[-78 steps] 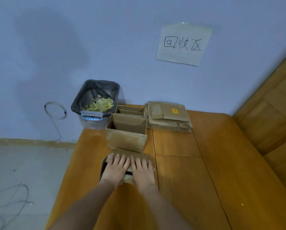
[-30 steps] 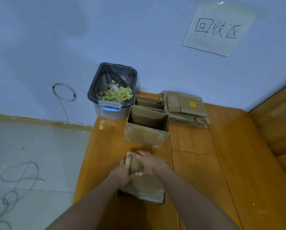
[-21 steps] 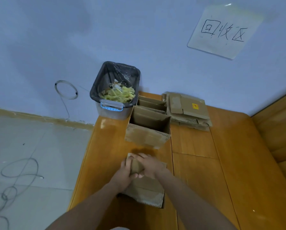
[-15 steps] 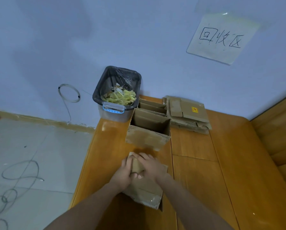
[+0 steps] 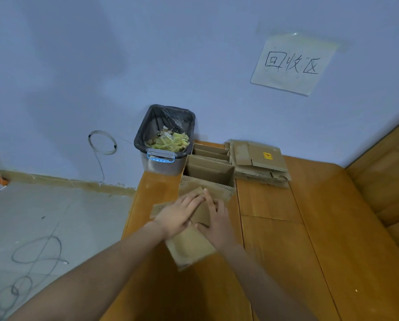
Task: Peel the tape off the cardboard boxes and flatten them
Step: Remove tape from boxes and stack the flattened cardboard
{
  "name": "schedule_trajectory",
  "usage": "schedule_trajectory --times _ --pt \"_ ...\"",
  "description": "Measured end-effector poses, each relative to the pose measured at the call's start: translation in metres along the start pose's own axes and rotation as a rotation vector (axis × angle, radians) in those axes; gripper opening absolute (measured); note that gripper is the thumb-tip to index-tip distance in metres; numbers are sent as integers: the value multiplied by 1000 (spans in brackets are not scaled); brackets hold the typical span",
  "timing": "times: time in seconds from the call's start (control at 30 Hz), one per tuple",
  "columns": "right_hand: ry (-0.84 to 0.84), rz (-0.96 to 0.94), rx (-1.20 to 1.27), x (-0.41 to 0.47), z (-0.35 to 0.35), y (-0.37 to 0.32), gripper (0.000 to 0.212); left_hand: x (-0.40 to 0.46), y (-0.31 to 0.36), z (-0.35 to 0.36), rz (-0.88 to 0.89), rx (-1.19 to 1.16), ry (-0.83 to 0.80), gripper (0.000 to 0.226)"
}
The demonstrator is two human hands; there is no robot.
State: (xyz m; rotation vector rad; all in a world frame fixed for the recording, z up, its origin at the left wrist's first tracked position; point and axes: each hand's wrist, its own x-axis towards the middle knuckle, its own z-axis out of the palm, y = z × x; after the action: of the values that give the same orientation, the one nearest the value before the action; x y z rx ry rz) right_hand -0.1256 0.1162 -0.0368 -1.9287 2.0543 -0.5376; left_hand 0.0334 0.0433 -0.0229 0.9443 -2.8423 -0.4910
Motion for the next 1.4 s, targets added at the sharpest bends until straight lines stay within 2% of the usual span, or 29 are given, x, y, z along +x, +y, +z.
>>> schedule_trajectory --times 0.13,0.27,0.37,0.43,0.5,0.57,0.8,0.93,1.07,1.17,1.4 --pt "81 77 81 -15 0 -3 102 6 9 -7 54 201 -21 80" --pt "53 173 88 -39 10 -4 75 -1 14 14 95 298 -46 71" --pt "-33 188 135 -64 18 -1 56 -14 19 38 103 184 -57 63" --pt "-63 169 135 -78 23 4 45 -23 23 48 103 2 20 53" --pt "-91 132 128 -89 27 6 42 -31 25 50 59 -155 122 44" --pt "-105 102 135 -96 31 6 44 -35 24 50 43 -190 132 44" --pt "111 57 124 -77 20 10 18 -34 22 47 -55 -221 96 54" --pt "72 18 118 -54 8 15 40 -33 23 47 -89 -255 100 48" --pt "-119 -151 -33 -41 7 19 54 -33 21 46 -106 -294 75 43" --pt "-177 -255 -91 -39 7 24 55 -34 20 47 -104 -307 73 44" --pt "-195 -299 -96 -41 0 39 49 -32 19 47 -86 -297 78 43"
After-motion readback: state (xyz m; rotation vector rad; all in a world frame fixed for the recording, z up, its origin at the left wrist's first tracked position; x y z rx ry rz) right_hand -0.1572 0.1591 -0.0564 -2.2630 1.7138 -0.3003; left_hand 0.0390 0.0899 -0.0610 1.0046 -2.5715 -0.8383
